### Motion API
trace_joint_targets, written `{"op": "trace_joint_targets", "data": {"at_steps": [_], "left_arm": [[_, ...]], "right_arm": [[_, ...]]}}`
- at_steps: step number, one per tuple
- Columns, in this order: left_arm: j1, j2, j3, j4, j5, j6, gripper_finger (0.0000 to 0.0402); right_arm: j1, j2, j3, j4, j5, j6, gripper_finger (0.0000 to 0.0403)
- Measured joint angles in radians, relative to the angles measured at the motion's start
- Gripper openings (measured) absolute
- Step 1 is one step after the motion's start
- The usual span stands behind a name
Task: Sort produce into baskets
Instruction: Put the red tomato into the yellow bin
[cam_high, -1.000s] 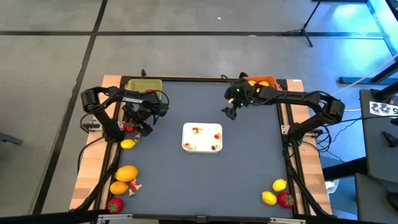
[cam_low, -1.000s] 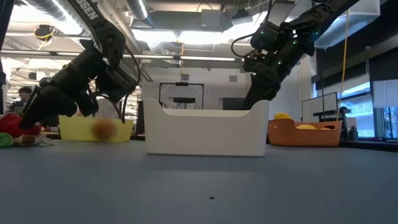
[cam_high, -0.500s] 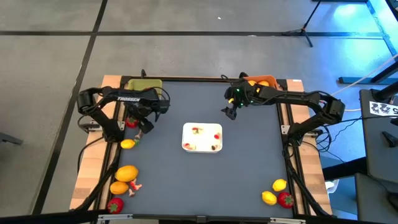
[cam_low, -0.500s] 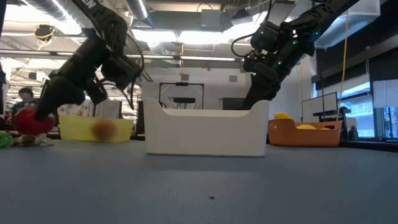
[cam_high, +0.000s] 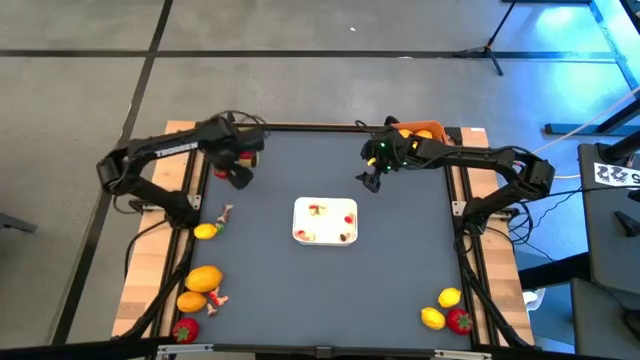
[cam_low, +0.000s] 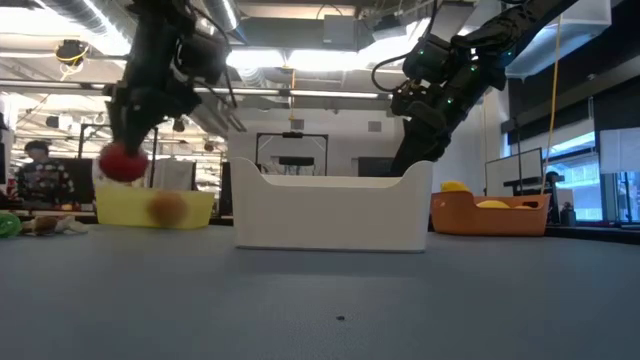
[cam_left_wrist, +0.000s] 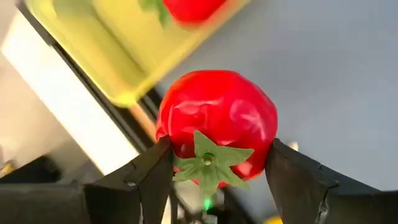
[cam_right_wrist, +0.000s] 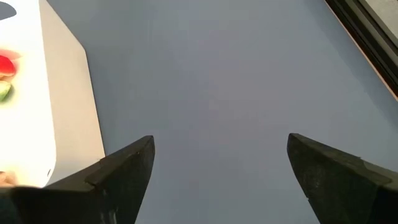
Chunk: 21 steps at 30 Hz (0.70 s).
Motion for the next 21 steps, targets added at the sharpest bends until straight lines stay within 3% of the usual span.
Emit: {"op": "trace_joint_targets", "data": {"at_steps": [14, 21], "left_arm": [[0.244, -0.041, 0.004, 0.245, -0.109, 0.074, 0.0227], [0.289, -0.033, 0.004, 0.240, -0.111, 0.089, 0.0288]], "right_arm": [[0.000, 0.000, 0.000, -0.003, 0.000, 0.002, 0.0363], [0.000, 0.000, 0.000, -0.003, 0.000, 0.003, 0.0363]]}}
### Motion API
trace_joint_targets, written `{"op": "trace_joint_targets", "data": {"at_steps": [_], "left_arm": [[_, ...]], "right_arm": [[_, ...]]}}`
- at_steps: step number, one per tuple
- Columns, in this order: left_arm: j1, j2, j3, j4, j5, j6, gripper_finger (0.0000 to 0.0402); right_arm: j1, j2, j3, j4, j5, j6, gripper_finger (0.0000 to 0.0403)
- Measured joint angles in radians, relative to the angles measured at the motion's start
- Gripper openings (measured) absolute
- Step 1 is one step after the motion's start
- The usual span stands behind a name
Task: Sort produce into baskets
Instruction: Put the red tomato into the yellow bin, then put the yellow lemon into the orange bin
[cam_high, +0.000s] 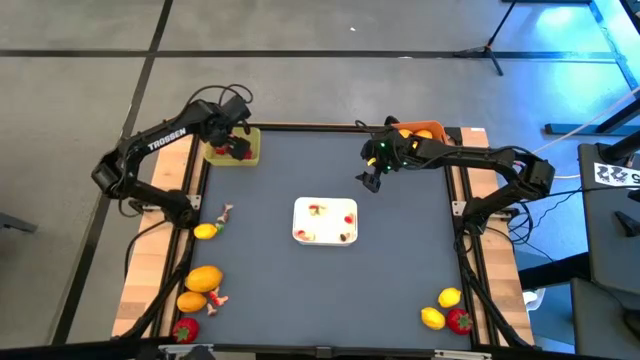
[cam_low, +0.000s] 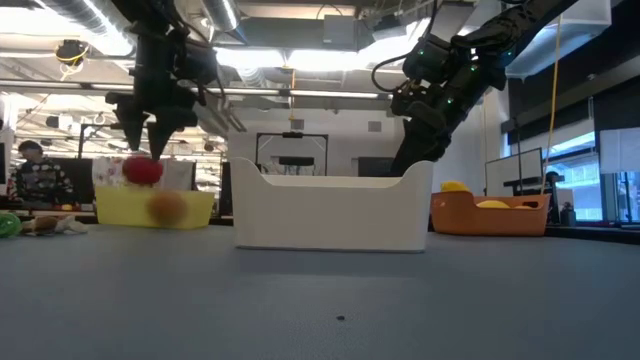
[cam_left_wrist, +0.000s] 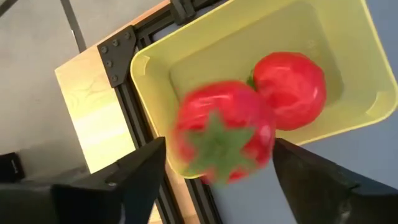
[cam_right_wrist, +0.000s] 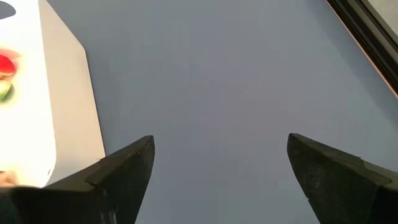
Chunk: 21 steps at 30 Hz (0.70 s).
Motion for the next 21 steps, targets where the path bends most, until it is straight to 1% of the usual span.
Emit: {"op": "trace_joint_targets", "data": {"at_steps": [3, 5, 9, 15, 21], "left_arm": [[0.000, -0.001, 0.000, -0.013, 0.001, -0.004, 0.0313], [-0.007, -0.002, 0.000, -0.030, 0.009, -0.006, 0.0320], [-0.047, -0.006, 0.000, -0.053, 0.094, 0.006, 0.0323], [-0.166, -0.012, 0.000, -0.056, 0.181, 0.013, 0.0320], [-0.311, -0.012, 0.000, -0.057, 0.234, -0.005, 0.0320]], "right_arm": [[0.000, 0.000, 0.000, 0.000, 0.000, 0.000, 0.0363], [0.000, 0.000, 0.000, 0.000, 0.000, 0.000, 0.0363], [0.000, 0.000, 0.000, 0.001, 0.000, 0.000, 0.0363], [0.000, 0.000, 0.000, 0.001, 0.000, 0.000, 0.0363], [0.000, 0.000, 0.000, 0.002, 0.000, -0.006, 0.0363]]}}
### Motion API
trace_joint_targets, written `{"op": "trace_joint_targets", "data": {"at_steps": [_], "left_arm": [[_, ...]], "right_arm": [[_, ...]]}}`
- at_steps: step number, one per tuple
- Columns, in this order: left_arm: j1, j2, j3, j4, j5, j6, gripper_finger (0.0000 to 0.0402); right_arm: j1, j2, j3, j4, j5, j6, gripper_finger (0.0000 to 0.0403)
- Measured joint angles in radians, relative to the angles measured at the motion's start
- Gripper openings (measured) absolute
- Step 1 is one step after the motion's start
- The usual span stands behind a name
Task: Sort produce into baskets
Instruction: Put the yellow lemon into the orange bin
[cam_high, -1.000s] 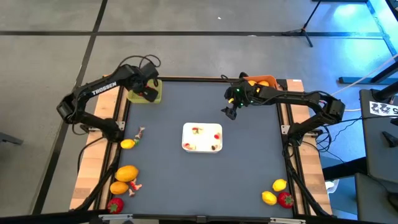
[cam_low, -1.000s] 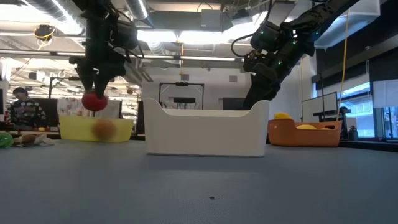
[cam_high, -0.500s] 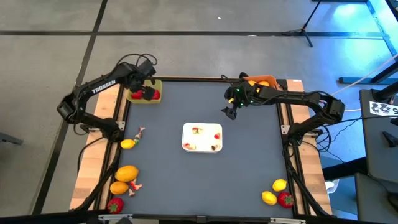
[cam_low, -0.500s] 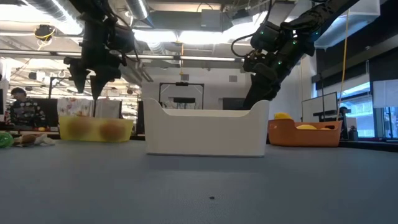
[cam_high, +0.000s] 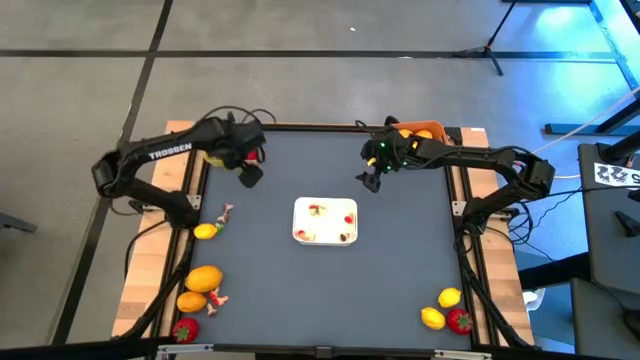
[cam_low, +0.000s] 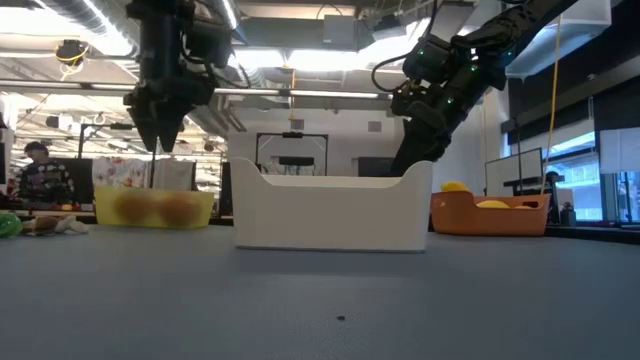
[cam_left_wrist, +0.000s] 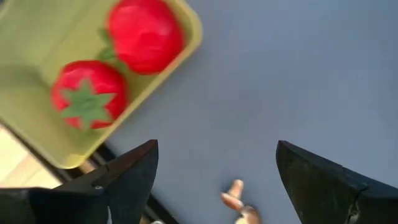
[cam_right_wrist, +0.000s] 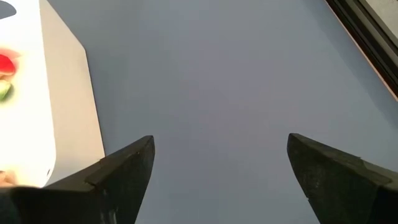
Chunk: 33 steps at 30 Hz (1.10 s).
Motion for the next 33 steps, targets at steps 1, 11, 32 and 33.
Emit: {"op": "trace_joint_targets", "data": {"at_steps": [1, 11, 32, 33], "left_arm": [[-0.026, 0.000, 0.000, 0.000, 0.005, -0.009, 0.0320], [-0.276, 0.000, 0.000, -0.024, 0.018, -0.087, 0.0320], [-0.511, 0.000, 0.000, 0.079, 0.067, -0.165, 0.0320], [-0.531, 0.000, 0.000, 0.079, 0.072, -0.181, 0.0320]], "right_arm": [[0.000, 0.000, 0.000, 0.000, 0.000, 0.000, 0.0363], [0.000, 0.000, 0.000, 0.000, 0.000, 0.000, 0.0363], [0.000, 0.000, 0.000, -0.002, 0.000, -0.004, 0.0363], [0.000, 0.000, 0.000, -0.001, 0.000, -0.004, 0.0363]]}}
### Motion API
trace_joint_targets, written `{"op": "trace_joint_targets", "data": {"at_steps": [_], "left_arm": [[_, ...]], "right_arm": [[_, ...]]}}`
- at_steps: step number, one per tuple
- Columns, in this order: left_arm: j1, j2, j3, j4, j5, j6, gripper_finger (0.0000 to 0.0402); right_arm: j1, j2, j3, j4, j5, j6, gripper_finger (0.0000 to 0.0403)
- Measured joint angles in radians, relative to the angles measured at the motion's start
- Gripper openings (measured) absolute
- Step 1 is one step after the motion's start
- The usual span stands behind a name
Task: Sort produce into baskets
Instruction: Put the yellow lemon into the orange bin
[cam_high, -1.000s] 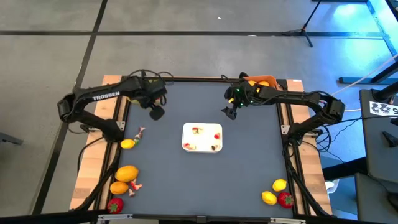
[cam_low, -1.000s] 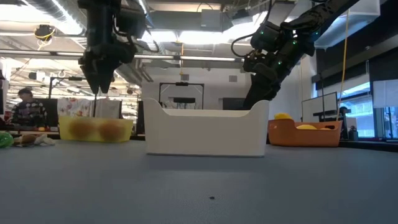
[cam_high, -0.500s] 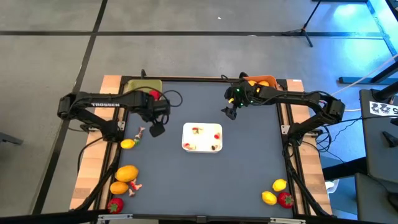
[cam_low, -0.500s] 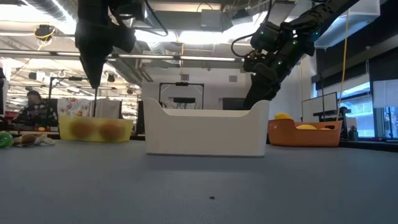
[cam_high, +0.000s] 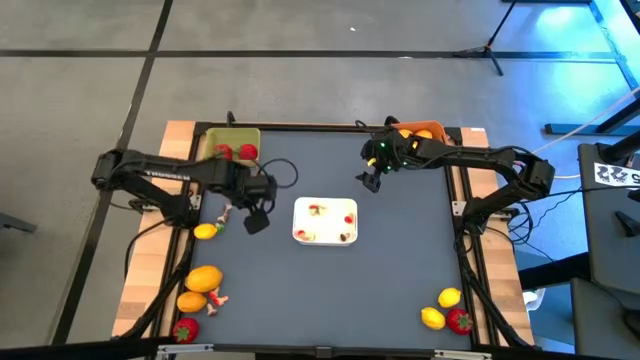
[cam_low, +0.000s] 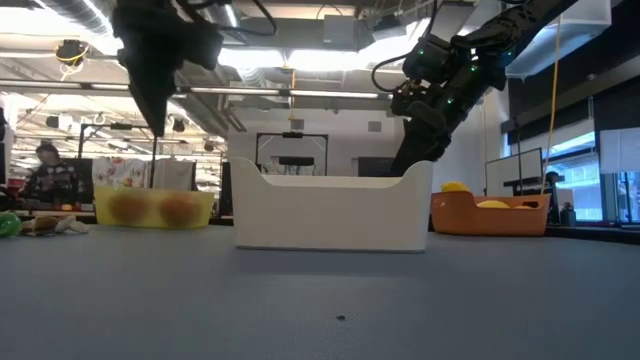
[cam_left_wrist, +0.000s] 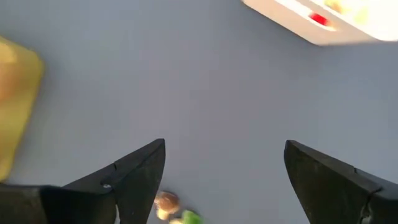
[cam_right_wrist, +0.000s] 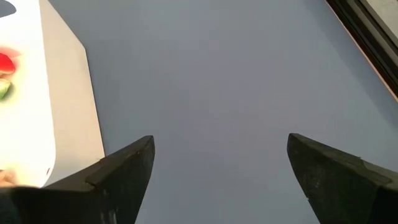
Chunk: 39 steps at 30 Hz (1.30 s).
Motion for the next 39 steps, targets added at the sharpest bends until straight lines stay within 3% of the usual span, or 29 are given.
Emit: {"op": "trace_joint_targets", "data": {"at_steps": [7, 13, 18, 25, 29, 39], "left_arm": [[-0.144, 0.005, -0.021, -0.007, 0.015, -0.160, 0.0320], [-0.278, 0.006, -0.095, -0.011, 0.087, -0.338, 0.0320], [-0.326, 0.006, -0.162, -0.052, 0.124, -0.446, 0.0320], [-0.293, 0.006, -0.244, -0.102, 0.187, -0.442, 0.0320], [-0.250, 0.006, -0.256, -0.185, 0.186, -0.433, 0.0320], [-0.170, 0.010, -0.303, -0.183, 0.183, -0.379, 0.0320]], "right_arm": [[0.000, 0.000, 0.000, 0.002, 0.000, 0.000, 0.0363], [0.000, 0.000, 0.000, -0.024, 0.000, 0.000, 0.0363], [0.000, 0.000, 0.000, -0.016, 0.000, 0.000, 0.0363], [0.000, 0.000, 0.000, -0.015, 0.000, 0.000, 0.0363], [0.000, 0.000, 0.000, -0.014, 0.000, 0.000, 0.0363], [0.000, 0.000, 0.000, -0.014, 0.000, 0.000, 0.0363]]}}
